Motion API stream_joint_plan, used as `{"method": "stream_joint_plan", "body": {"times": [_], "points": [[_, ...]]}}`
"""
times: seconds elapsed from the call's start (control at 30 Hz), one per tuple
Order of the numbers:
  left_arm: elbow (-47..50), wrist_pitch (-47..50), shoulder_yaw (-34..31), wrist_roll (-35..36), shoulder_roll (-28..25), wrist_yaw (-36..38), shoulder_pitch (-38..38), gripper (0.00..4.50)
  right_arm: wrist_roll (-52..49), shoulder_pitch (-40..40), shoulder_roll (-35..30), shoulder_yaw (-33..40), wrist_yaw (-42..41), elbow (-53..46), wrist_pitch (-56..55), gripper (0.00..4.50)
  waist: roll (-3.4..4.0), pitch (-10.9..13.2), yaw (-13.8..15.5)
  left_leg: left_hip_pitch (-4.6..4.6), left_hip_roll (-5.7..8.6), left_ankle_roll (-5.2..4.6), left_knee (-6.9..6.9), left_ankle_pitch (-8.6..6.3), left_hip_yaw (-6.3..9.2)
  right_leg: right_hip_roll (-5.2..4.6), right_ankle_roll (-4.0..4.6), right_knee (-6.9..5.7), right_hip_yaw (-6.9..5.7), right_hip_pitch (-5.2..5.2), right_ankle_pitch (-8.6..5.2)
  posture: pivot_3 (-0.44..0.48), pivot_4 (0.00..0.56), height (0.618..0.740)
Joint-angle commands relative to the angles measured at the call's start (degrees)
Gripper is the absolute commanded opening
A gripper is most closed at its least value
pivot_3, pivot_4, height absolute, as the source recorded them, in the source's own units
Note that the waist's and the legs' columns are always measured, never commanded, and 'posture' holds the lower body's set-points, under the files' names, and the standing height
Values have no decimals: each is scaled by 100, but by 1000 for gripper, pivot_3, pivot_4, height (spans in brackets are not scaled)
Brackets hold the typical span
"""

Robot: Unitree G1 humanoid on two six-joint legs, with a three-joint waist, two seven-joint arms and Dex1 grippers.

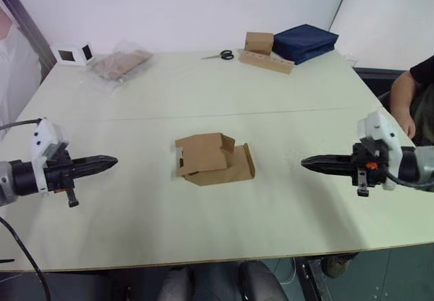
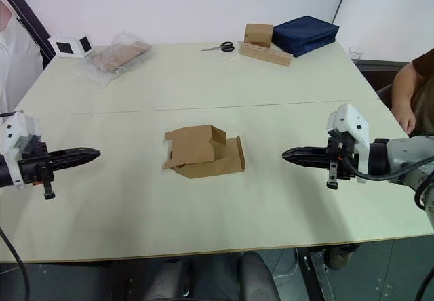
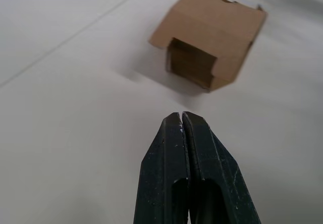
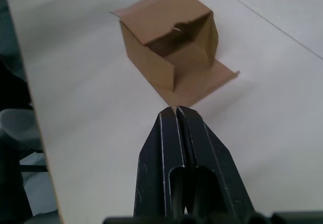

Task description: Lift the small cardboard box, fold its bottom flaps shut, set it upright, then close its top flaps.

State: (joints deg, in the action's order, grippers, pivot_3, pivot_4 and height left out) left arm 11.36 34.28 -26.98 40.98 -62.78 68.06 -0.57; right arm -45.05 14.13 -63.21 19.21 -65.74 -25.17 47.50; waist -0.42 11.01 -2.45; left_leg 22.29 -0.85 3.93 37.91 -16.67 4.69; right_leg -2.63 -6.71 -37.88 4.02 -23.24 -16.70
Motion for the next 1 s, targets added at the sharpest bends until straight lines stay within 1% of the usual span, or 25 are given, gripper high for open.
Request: {"method": "stream_joint_plan", "body": {"times": [0.03,0.2,0.33,0.53,0.6,0.8,0.9,0.93,1.0], "points": [[79,243,-349,266,-115,104,-108,36,-210,56,-150,167,-34,-227,56,0,0,1,2,1,0,0,0,0,0,0,0,0,0,-1,0,0,150,740],[199,168,-436,193,-83,138,-72,36,-432,343,-182,119,102,-256,214,0,0,2,4,2,0,0,1,0,-1,-1,-1,0,1,-2,0,0,150,740],[333,224,-391,145,28,-42,-3,36,-436,522,-94,-22,270,-237,235,0,0,2,4,2,0,0,0,0,-1,-1,0,-1,1,-3,0,0,150,740],[423,313,-471,160,16,29,178,36,-484,501,-32,-80,373,-265,215,0,0,2,4,3,0,0,0,0,-1,-2,0,-1,1,-5,0,0,150,740],[479,456,-485,215,-63,79,244,36,-470,483,32,-131,443,-300,197,0,0,2,5,3,0,0,0,0,-1,-2,0,-1,1,-5,0,0,150,740],[410,645,-372,210,-80,-98,-4,36,-387,460,115,-190,504,-305,76,0,-1,3,12,3,0,0,1,0,-1,-1,-1,-1,1,-5,0,0,150,740],[311,833,-198,325,19,-189,-238,36,-317,448,205,-212,570,-345,-48,0,-1,3,7,3,0,0,1,0,-1,-2,-1,-1,1,-5,1,0,150,740],[210,1023,-80,463,138,-312,-426,409,-299,465,239,-263,613,-359,-71,0,-1,3,8,3,0,0,1,0,-1,-1,-1,-2,1,-5,1,0,150,740],[15,1405,173,669,317,-481,-730,589,-303,508,295,-355,681,-388,-89,0,0,2,17,3,0,0,1,0,-1,-1,-1,-2,1,-5,1,0,150,740]]}}
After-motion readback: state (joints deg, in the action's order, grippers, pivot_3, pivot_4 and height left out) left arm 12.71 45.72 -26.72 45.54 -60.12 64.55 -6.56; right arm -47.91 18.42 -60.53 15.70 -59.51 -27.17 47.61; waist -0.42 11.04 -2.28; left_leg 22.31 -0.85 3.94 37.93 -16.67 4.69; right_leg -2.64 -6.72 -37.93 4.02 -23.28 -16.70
